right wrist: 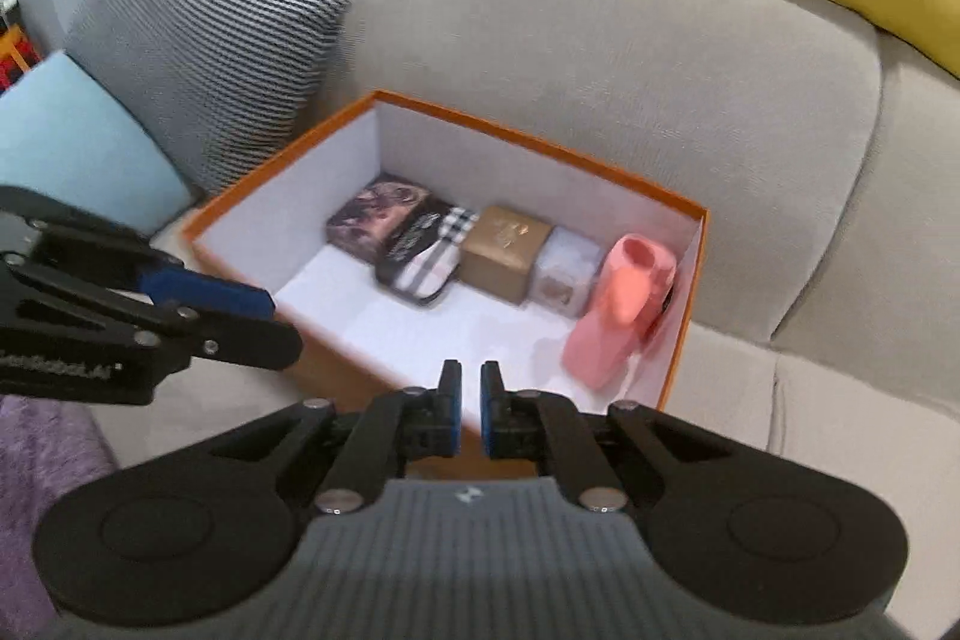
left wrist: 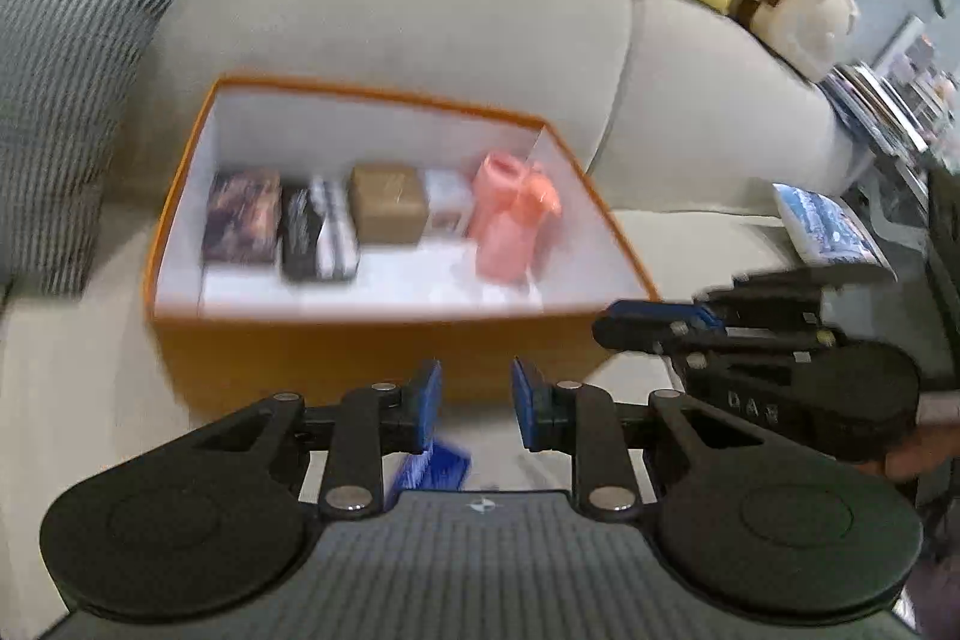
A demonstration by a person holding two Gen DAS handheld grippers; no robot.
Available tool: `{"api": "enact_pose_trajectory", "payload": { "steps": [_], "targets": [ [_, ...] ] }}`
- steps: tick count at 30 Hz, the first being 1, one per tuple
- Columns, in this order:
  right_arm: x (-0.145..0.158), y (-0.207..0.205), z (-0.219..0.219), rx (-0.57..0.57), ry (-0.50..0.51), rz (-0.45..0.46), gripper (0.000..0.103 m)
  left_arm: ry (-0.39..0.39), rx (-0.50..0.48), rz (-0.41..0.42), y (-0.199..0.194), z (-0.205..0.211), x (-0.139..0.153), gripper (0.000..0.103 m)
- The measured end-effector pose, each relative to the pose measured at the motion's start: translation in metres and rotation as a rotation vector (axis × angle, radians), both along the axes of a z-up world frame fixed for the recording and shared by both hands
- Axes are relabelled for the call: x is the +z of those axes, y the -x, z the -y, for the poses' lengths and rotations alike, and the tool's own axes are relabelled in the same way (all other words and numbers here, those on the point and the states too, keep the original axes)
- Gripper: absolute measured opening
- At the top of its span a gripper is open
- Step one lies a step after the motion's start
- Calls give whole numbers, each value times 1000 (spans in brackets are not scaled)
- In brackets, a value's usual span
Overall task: Organize rigid objects
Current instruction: 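Move both tools back toward the tubes and tin on the sofa, then grasp the white Vaseline tube with the left tool while the right grasps the black deodorant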
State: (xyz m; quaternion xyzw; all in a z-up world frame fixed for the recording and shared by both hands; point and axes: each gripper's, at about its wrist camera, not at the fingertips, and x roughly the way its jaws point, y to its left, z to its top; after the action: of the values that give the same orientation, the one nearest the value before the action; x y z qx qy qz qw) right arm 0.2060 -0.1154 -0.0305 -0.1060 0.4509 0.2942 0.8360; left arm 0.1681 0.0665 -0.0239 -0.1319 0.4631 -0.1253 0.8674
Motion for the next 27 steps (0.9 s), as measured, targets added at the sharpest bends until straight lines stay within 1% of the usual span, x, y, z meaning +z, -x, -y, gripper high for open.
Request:
{"api": "enact_pose_trajectory", "payload": {
  "steps": [1,3,5,7,8,10,11,12,13,15,17,18,22,23,27],
  "targets": [
    [-3,11,3,-5,-11,-9,10,8,15,-11,9,1,-4,28],
    [-14,36,8,-17,-25,-27,13,28,55,-45,26,1,-18,28],
    [-31,57,12,-48,-14,-42,17,33,103,-84,42,2,-35,28],
    [-47,78,15,-88,-23,-72,17,38,150,-124,54,4,-53,28],
    [-57,83,18,-111,-33,-87,17,44,180,-160,59,5,-62,28],
    [-74,98,20,-160,-31,-92,18,84,240,-238,68,5,-83,29],
    [-81,105,20,-184,-15,-85,23,81,259,-274,71,7,-91,29],
    [-86,111,20,-198,6,-75,24,72,268,-299,72,9,-97,29],
    [-89,116,19,-199,22,-59,25,70,275,-312,75,12,-102,30],
    [-92,123,16,-178,44,-25,25,51,281,-329,77,15,-111,40],
    [-93,133,16,-166,45,-1,28,50,300,-347,79,18,-118,43],
    [-94,135,16,-162,39,4,30,62,303,-355,80,18,-121,45],
    [-98,139,19,-163,18,-2,36,111,301,-398,76,23,-137,48],
    [-101,140,21,-172,12,-12,36,133,300,-401,75,25,-141,50],
    [-105,133,26,-210,3,-41,36,210,341,-393,79,22,-150,53]
  ]
}}
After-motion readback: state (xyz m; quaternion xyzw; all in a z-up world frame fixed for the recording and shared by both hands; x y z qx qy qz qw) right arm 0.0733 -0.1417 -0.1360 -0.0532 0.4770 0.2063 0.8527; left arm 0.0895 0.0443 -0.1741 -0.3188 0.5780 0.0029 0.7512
